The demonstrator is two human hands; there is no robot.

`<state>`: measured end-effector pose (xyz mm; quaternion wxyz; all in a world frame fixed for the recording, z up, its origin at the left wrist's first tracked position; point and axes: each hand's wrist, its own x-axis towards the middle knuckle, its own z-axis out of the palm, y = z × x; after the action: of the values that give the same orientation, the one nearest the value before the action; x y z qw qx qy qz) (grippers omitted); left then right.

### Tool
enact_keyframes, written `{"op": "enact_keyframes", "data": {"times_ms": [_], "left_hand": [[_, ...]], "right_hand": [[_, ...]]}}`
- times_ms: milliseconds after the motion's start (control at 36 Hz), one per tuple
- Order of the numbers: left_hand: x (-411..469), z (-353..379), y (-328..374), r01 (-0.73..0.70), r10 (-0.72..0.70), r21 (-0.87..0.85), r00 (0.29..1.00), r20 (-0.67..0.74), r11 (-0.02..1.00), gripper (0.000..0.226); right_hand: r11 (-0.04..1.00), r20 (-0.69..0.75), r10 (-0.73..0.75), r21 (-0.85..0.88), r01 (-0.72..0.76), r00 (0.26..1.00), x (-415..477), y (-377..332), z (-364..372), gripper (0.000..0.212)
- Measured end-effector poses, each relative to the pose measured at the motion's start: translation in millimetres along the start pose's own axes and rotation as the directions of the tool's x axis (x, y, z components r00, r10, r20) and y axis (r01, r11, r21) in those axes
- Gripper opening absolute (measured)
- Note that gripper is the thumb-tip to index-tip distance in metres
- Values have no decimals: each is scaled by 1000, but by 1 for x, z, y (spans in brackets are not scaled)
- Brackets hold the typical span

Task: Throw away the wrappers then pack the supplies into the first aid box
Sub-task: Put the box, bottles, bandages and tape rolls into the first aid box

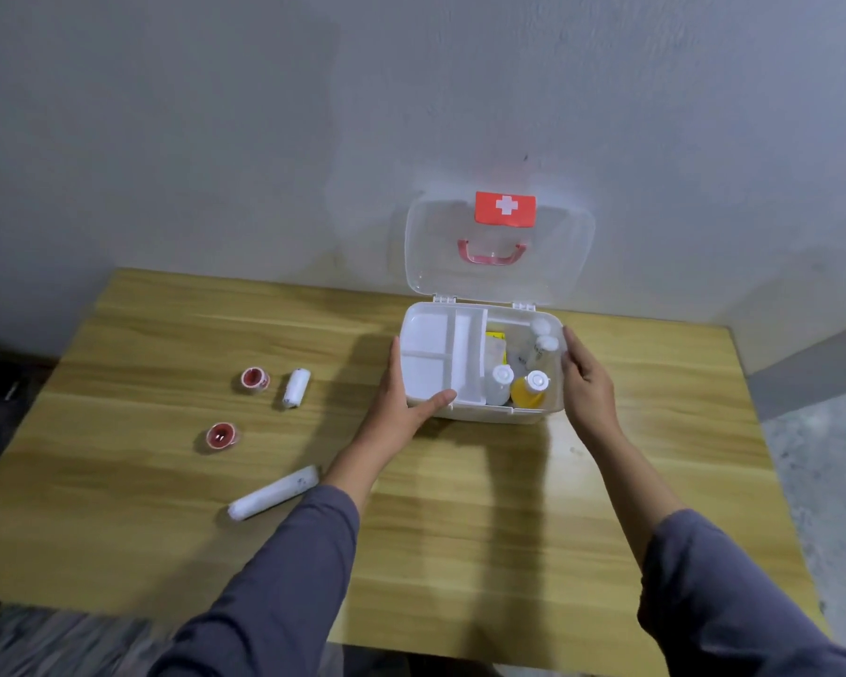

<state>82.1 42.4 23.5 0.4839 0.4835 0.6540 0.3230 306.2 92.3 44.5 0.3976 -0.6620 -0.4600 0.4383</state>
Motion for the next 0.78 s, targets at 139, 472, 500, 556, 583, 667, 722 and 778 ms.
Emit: {"op": "enact_keyframes", "data": {"times_ms": [139,472,500,556,583,667,722,778], "left_hand": [[0,-2,1,3,-2,-2,1000,23,1000,110],[-9,-6,-9,-8,5,53,999,53,999,109],[-9,-7,-10,-9,6,64,998,58,998,110],[-9,-8,-12,-14,9,73,998,68,997,110],[-9,-8,-12,-18,13,72,997,71,997,109],[-8,-10,-14,-34,30,57,996,82,998,107],[-10,-13,-15,-63,59,45,994,89,997,103],[-13,-18,-16,-98,92,74,993,78,992,97]], "right_hand": [[998,9,35,47,-35,999,-9,3,1,44],[992,-29,67,106,-63,997,-30,2,4,45],[992,-30,66,108,-63,997,-32,2,4,45],[991,-34,73,116,-68,997,-34,4,5,45],[990,-37,78,121,-73,996,-34,4,6,45],[988,-49,95,131,-87,994,-34,6,8,44],[984,-53,97,155,-88,994,-36,6,10,44],[980,-61,100,179,-88,993,-37,5,12,44]]}}
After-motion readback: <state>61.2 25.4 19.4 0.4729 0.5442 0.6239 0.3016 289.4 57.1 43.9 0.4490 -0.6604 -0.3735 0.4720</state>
